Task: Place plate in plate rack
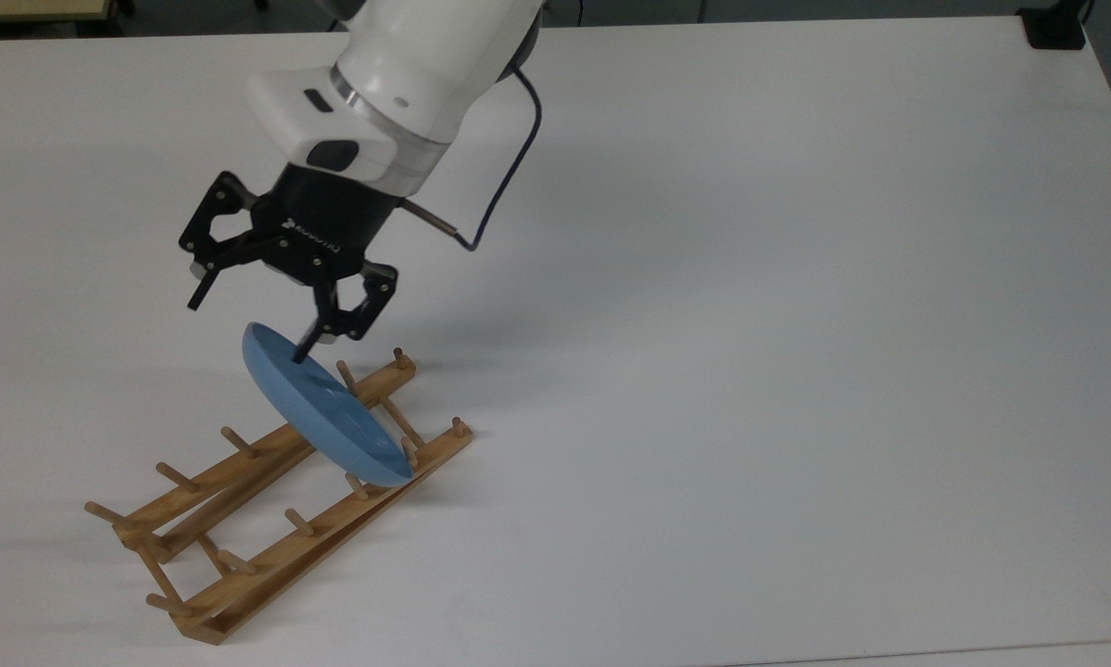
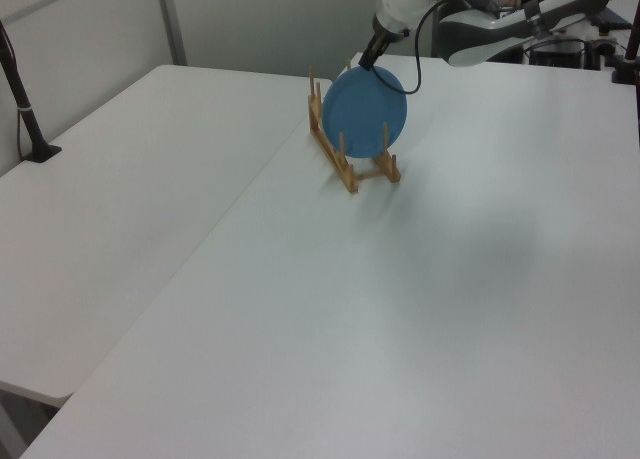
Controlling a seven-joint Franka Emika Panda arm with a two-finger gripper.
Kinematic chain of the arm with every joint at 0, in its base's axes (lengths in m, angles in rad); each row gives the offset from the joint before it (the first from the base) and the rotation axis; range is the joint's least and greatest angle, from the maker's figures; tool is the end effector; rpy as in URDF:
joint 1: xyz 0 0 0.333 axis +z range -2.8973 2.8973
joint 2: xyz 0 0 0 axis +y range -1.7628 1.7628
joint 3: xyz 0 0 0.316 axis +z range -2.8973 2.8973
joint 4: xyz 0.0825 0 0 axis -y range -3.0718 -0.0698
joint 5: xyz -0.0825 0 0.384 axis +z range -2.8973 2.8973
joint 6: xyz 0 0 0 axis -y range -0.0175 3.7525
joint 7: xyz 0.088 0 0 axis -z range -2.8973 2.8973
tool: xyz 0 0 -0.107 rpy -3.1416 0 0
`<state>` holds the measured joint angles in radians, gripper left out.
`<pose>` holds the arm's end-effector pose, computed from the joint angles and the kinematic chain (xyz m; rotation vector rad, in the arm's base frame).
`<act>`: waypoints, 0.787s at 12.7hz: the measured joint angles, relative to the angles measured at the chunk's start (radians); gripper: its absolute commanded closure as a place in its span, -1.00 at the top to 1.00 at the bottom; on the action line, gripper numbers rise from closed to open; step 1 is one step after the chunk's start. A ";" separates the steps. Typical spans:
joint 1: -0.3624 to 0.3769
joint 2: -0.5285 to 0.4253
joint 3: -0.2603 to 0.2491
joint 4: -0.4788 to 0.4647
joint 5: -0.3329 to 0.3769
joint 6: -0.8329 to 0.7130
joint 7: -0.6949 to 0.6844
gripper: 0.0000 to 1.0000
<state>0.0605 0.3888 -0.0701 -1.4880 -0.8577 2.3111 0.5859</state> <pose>0.7138 -0.0134 0.5045 2.4040 -0.1480 0.7750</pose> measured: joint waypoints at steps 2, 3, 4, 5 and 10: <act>0.024 -0.016 0.003 0.002 0.072 0.000 0.013 0.85; 0.034 -0.024 0.004 0.002 0.138 -0.006 0.014 0.98; 0.038 -0.033 0.005 0.002 0.220 -0.025 0.011 1.00; 0.038 -0.038 0.007 0.002 0.288 -0.043 0.003 1.00; 0.036 -0.087 0.007 0.000 0.643 -0.249 -0.249 1.00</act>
<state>0.0960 0.3015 -0.0627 -1.4880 -0.2143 2.0622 0.3371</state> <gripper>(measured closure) 0.000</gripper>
